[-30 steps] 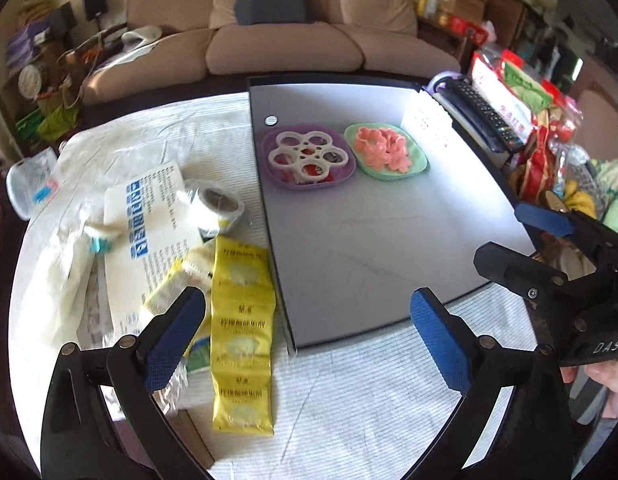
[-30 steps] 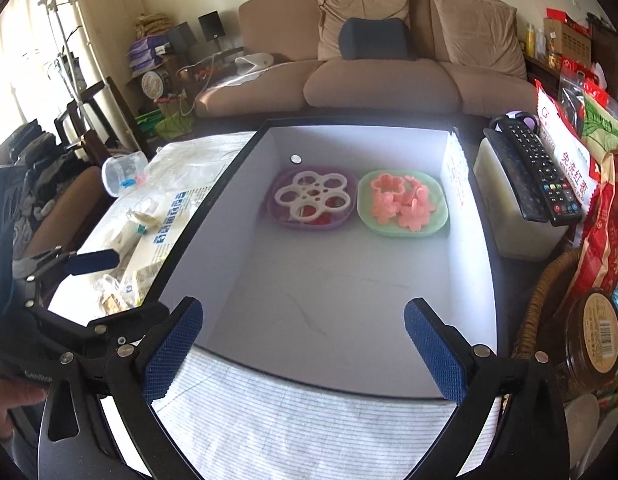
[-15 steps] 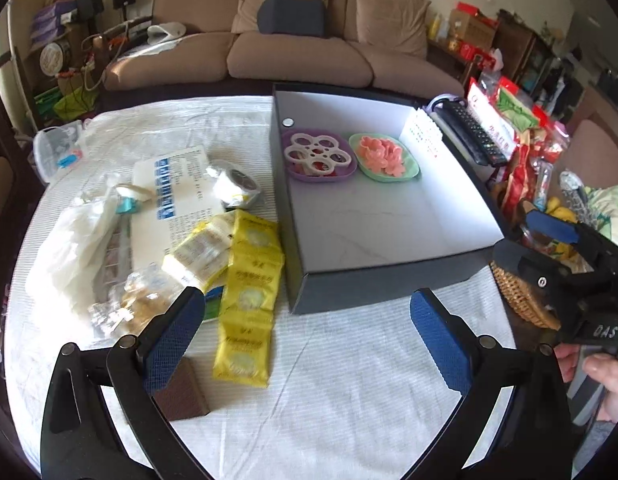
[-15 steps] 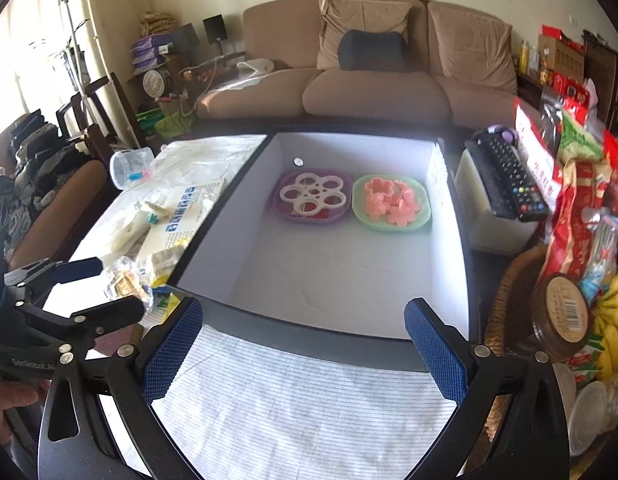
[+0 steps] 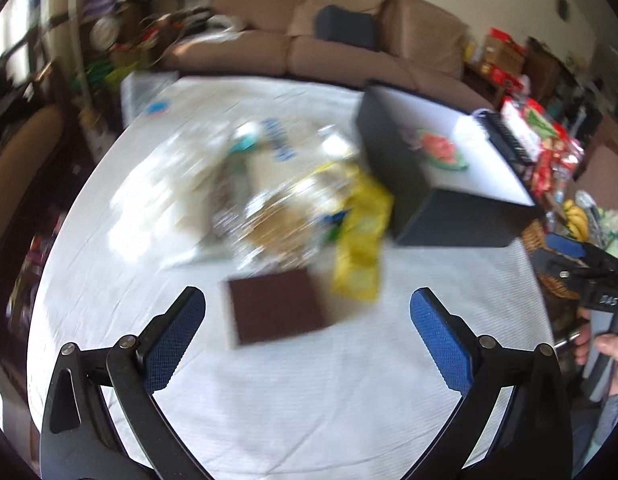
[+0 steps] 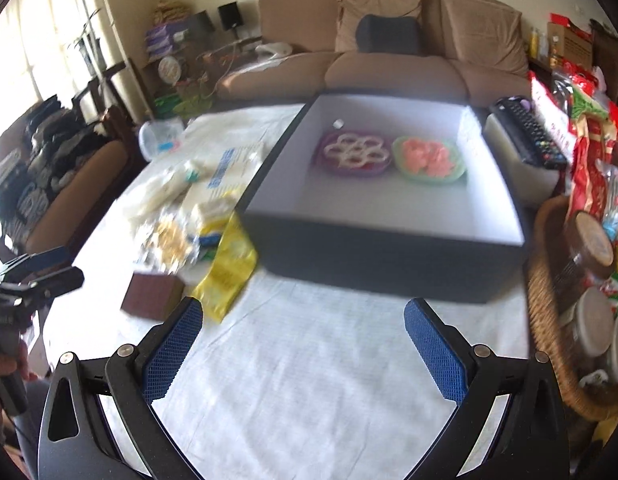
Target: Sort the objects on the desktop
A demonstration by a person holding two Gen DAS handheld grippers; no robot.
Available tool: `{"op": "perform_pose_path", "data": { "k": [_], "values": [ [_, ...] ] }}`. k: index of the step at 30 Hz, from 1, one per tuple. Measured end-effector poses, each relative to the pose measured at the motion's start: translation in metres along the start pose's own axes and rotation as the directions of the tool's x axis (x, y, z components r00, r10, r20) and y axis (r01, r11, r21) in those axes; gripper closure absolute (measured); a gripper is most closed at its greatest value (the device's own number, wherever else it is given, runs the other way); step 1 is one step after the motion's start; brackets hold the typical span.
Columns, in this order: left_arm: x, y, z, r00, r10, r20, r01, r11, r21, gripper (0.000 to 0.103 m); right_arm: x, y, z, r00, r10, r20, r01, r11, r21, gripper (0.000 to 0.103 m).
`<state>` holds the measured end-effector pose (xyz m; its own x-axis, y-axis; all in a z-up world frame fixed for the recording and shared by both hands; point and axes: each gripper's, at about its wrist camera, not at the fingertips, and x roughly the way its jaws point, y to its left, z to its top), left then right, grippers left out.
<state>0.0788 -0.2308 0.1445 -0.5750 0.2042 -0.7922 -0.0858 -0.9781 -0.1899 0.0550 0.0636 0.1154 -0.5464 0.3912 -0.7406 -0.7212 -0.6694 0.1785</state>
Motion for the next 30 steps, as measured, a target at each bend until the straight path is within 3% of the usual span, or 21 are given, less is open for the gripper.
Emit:
{"op": "perform_pose_path", "data": {
  "k": [6,11,13,18,23,30],
  "values": [
    [0.002,0.063,-0.032,0.999,0.033,-0.020,-0.035,0.995,-0.096,0.000,0.016,0.034,-0.020,0.999,0.021,-0.036,-0.021,1.000,-0.013,0.000],
    [0.012,0.061,-0.051,0.999,0.041,-0.009,-0.041,0.995,-0.088,0.000,0.028,0.054,-0.035,0.999,0.031,-0.024,-0.031,1.000,0.005,0.000],
    [0.026,0.050,-0.061,0.998,0.056,-0.009,-0.057,0.996,-0.073,0.000,0.037,0.054,-0.044,1.000,0.000,-0.026,0.001,1.000,0.018,0.000],
    [0.066,0.001,-0.080,0.999,-0.001,-0.051,0.000,1.000,-0.031,0.000,0.067,0.035,-0.073,0.990,-0.127,-0.059,0.130,0.990,0.059,0.000],
    [0.081,-0.059,-0.078,0.998,-0.040,-0.047,0.041,0.999,0.022,0.000,0.064,-0.010,-0.090,0.982,-0.168,-0.086,0.178,0.975,0.135,0.000],
    [0.112,-0.139,-0.074,0.997,-0.036,-0.064,0.044,0.991,0.127,0.000,0.049,-0.068,-0.105,0.966,-0.246,-0.084,0.257,0.949,0.180,0.000]
  ]
}}
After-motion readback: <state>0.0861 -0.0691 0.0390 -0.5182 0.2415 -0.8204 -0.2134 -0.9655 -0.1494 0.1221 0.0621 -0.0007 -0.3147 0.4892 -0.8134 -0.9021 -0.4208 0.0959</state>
